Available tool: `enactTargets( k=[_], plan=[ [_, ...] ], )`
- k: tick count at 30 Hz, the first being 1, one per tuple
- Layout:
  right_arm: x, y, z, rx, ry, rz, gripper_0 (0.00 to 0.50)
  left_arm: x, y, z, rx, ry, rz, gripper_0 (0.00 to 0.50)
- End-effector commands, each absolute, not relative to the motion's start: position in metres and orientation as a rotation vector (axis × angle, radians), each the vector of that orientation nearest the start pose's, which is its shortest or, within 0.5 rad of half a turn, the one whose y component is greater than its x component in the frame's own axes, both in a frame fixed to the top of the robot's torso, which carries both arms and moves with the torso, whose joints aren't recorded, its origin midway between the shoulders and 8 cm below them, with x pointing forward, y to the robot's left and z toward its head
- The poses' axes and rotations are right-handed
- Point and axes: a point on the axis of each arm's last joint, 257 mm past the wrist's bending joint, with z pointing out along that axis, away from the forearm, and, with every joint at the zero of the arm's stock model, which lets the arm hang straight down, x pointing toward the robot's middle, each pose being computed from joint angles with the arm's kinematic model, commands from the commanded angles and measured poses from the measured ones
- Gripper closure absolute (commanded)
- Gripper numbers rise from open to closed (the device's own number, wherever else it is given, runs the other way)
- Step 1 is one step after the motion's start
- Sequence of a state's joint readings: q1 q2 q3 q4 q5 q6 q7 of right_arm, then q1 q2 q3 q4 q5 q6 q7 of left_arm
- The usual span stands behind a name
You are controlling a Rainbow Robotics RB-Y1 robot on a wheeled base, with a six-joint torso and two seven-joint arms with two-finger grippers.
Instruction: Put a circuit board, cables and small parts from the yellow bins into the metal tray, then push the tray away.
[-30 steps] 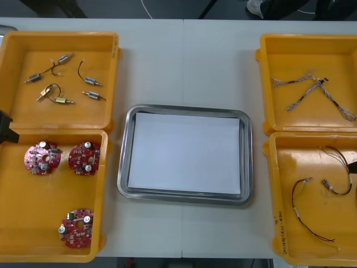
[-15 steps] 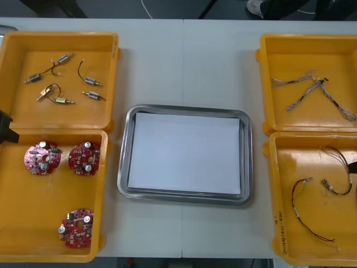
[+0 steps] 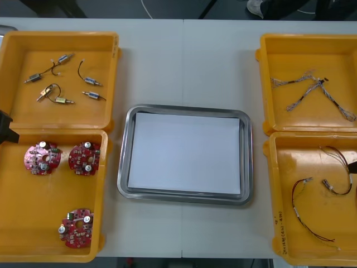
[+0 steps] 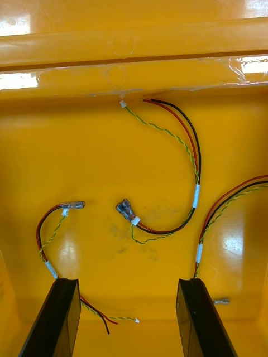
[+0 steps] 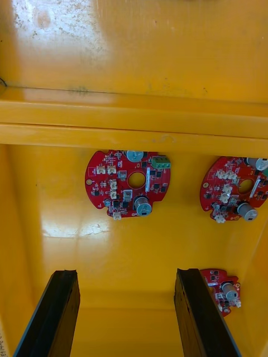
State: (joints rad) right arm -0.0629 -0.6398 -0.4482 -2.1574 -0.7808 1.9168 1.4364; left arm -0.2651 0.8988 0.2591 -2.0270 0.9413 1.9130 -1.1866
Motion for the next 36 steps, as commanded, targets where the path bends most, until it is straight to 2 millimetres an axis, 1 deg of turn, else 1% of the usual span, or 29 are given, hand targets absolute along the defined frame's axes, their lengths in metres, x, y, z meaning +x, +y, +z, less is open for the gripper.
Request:
enactTargets(
  k=[1,36],
  plan=[
    [0.3470,-0.4145,-0.1851,0.102,2.681,-0.033,0.000,0.3830,0.4115,-0.1372,-0.022,2.726,0.102,0.000],
    [0.3470,-0.4145,-0.1851,0.102,2.681,-0.033,0.000,0.3830,0.4115,-0.1372,-0.022,2.726,0.102,0.000]
  ],
)
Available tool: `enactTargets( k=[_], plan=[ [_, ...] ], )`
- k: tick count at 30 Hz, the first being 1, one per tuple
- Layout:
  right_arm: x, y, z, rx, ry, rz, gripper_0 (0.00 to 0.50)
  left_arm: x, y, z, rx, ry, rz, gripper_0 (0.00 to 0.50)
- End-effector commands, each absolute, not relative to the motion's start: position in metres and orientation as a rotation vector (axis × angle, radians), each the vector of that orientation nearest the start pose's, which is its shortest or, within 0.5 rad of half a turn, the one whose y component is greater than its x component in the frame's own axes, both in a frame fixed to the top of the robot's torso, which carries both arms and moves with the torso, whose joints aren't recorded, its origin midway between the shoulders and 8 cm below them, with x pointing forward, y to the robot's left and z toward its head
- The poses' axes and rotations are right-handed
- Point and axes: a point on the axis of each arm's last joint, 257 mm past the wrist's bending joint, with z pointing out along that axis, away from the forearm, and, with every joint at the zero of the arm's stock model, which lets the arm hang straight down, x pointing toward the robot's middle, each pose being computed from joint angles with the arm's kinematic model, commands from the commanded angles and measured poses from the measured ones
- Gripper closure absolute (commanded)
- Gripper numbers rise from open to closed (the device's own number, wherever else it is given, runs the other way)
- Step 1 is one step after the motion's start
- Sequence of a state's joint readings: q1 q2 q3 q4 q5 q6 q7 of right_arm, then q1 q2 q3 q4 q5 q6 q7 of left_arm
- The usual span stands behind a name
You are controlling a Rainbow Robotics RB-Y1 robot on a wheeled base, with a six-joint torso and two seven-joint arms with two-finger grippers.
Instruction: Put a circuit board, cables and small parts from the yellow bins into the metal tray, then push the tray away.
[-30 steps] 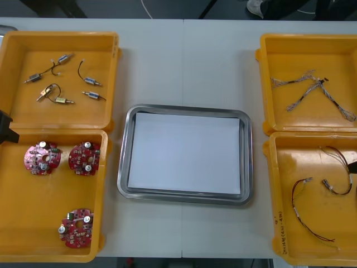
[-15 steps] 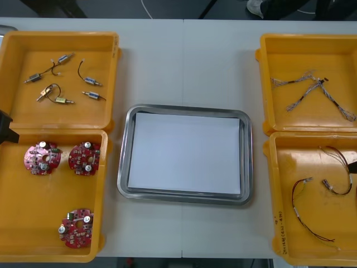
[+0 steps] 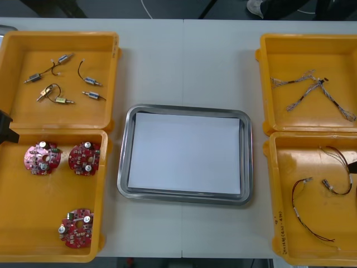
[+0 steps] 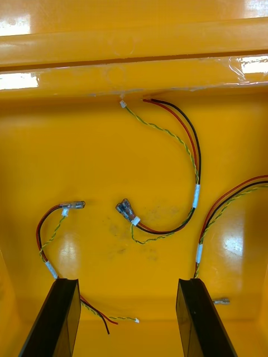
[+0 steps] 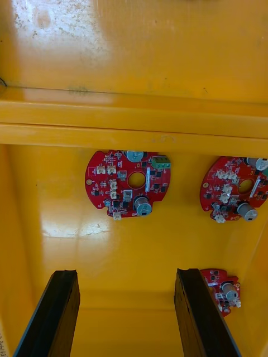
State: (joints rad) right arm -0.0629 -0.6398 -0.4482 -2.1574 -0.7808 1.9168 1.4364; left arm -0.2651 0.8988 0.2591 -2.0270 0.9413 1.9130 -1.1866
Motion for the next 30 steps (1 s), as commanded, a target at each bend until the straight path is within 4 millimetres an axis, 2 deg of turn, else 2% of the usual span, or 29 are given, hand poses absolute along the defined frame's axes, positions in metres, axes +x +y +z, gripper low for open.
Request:
enactTargets(
  k=[1,10,11,19,21,25,30],
  plan=[
    [0.347,-0.414,-0.185,0.102,2.681,-0.033,0.000,0.383,0.412,-0.137,-0.022,2.726,0.102,0.000],
    [0.347,-0.414,-0.185,0.102,2.681,-0.033,0.000,0.383,0.412,-0.137,-0.022,2.726,0.102,0.000],
    [0.347,-0.414,-0.185,0.102,2.681,-0.033,0.000,0.375,0.401,-0.163,-0.023,2.782,0.053,0.000],
    [0.347,-0.414,-0.185,0.102,2.681,-0.033,0.000,0.375,0.393,-0.166,-0.025,2.785,0.023,0.000],
    [0.347,-0.414,-0.185,0.102,2.681,-0.033,0.000,0.373,0.392,-0.171,-0.025,2.796,0.029,0.000],
    [0.351,-0.424,-0.170,0.116,2.645,-0.053,0.000,0.368,0.390,-0.182,-0.025,2.826,0.044,0.000],
    [0.344,-0.428,-0.176,0.127,2.661,-0.057,0.000,0.373,0.384,-0.191,-0.015,2.798,0.026,0.000]
  ],
)
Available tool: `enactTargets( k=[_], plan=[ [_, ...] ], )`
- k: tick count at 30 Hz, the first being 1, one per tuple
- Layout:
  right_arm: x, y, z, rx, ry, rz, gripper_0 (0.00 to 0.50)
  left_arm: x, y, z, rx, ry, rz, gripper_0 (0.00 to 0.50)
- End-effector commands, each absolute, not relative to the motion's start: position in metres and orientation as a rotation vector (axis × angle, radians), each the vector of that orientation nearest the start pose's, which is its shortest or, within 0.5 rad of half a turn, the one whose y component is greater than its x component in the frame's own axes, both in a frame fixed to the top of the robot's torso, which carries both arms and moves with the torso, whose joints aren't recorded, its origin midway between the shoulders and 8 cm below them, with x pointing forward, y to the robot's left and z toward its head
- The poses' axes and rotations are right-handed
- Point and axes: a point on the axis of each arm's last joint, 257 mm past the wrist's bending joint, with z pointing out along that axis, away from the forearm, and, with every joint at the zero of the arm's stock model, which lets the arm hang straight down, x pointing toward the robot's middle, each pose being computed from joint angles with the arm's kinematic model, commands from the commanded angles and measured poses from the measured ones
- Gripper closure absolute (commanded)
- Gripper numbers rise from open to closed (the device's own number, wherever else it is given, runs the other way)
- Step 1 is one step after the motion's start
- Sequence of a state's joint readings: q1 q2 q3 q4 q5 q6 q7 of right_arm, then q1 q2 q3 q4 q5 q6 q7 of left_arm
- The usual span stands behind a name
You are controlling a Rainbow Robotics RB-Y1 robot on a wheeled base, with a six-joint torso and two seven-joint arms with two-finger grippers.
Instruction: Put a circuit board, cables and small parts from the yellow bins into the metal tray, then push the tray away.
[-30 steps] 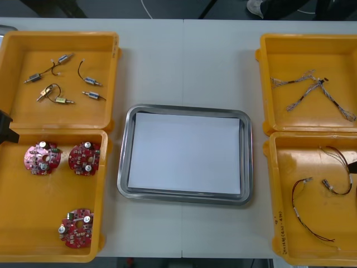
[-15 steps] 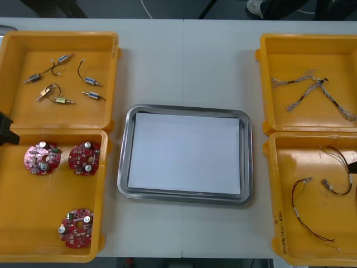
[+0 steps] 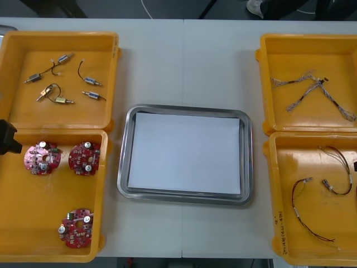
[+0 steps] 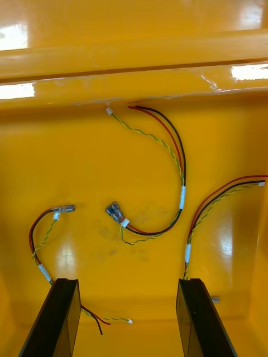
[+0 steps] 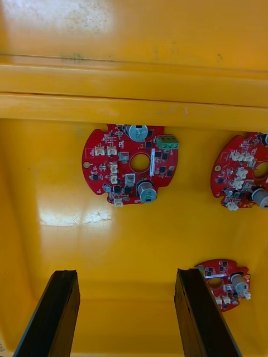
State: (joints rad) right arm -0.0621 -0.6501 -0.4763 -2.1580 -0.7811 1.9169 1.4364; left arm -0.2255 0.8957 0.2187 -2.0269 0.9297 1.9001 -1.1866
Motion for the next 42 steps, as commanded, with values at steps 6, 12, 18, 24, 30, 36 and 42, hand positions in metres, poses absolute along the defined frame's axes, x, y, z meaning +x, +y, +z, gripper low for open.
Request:
enactTargets(
  k=[6,12,18,24,30,36,42],
  plan=[
    [0.330,-0.435,-0.187,0.141,2.694,-0.064,0.000,0.377,0.372,-0.204,0.023,2.771,0.013,0.000],
    [0.311,-0.443,-0.200,0.155,2.739,-0.077,0.000,0.379,0.367,-0.218,0.048,2.766,0.028,0.000],
    [0.312,-0.455,-0.207,0.150,2.682,-0.087,0.000,0.381,0.364,-0.234,0.071,2.765,0.074,0.000],
    [0.318,-0.462,-0.208,0.120,2.623,-0.103,0.000,0.385,0.358,-0.247,0.066,2.751,0.101,0.000],
    [0.314,-0.467,-0.220,0.095,2.614,-0.116,0.000,0.388,0.356,-0.255,0.068,2.737,0.133,0.000],
    [0.311,-0.467,-0.235,0.060,2.607,-0.118,0.000,0.390,0.354,-0.264,0.068,2.736,0.147,0.000],
    [0.311,-0.469,-0.258,0.072,2.622,-0.084,0.000,0.392,0.354,-0.272,0.063,2.733,0.166,0.000]
  ],
)
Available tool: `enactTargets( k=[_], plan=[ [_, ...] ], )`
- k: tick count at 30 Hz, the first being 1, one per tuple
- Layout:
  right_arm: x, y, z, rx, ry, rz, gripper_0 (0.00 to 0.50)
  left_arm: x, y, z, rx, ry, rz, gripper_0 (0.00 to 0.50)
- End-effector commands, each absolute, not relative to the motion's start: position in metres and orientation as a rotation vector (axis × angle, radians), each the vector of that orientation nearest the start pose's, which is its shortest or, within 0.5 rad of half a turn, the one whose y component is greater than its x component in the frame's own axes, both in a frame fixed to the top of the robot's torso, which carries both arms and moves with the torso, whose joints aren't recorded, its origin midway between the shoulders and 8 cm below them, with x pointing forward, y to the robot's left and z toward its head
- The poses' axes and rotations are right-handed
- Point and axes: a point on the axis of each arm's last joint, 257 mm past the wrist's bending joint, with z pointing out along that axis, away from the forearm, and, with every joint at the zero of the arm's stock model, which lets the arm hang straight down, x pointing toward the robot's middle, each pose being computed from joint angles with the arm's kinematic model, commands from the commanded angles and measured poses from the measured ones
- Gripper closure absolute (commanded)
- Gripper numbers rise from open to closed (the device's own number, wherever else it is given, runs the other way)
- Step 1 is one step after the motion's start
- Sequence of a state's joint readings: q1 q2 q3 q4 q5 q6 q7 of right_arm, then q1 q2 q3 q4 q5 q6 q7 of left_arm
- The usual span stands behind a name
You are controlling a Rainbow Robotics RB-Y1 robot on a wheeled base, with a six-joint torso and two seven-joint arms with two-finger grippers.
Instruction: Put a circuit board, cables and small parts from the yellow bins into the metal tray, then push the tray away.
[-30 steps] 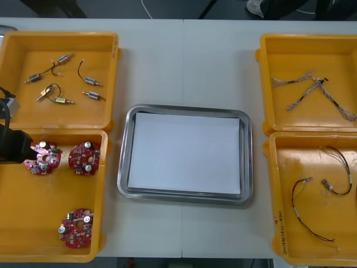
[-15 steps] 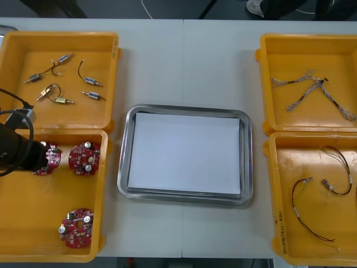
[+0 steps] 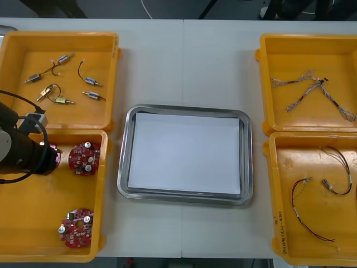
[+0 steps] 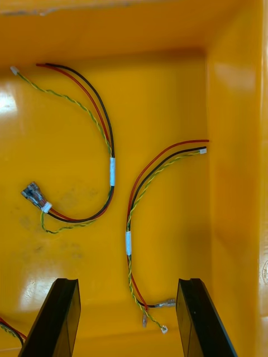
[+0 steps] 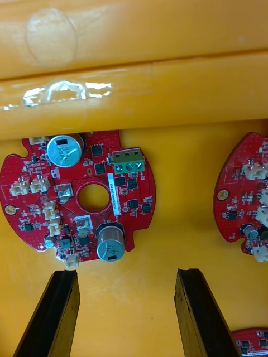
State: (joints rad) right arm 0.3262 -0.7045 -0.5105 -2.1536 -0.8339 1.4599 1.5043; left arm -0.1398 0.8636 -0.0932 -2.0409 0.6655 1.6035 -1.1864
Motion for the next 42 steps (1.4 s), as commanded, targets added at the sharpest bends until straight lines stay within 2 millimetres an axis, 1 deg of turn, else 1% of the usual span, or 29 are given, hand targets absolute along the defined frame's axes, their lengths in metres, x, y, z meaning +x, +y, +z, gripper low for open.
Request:
enactTargets(
  k=[1,5,9,12,22,24,32,42],
  plan=[
    [0.312,-0.468,-0.260,0.071,2.622,-0.079,0.000,0.392,0.355,-0.273,0.062,2.733,0.166,0.000],
    [0.317,-0.467,-0.271,0.065,2.616,-0.060,0.000,0.397,0.356,-0.278,0.056,2.722,0.159,0.000],
    [0.318,-0.466,-0.284,0.053,2.626,-0.055,0.000,0.399,0.355,-0.283,0.053,2.720,0.151,0.000],
    [0.318,-0.468,-0.292,0.047,2.631,-0.055,0.000,0.401,0.360,-0.286,0.052,2.714,0.178,0.000],
    [0.310,-0.478,-0.312,0.073,2.664,-0.046,0.000,0.401,0.362,-0.294,0.050,2.720,0.187,0.000],
    [0.309,-0.478,-0.317,0.075,2.666,-0.039,0.000,0.400,0.362,-0.296,0.048,2.725,0.186,0.000],
    [0.313,-0.472,-0.328,0.076,2.654,-0.019,0.000,0.403,0.365,-0.302,0.044,2.717,0.192,0.000],
    [0.308,-0.471,-0.338,0.096,2.676,0.004,0.000,0.403,0.366,-0.304,0.043,2.718,0.185,0.000]
  ],
)
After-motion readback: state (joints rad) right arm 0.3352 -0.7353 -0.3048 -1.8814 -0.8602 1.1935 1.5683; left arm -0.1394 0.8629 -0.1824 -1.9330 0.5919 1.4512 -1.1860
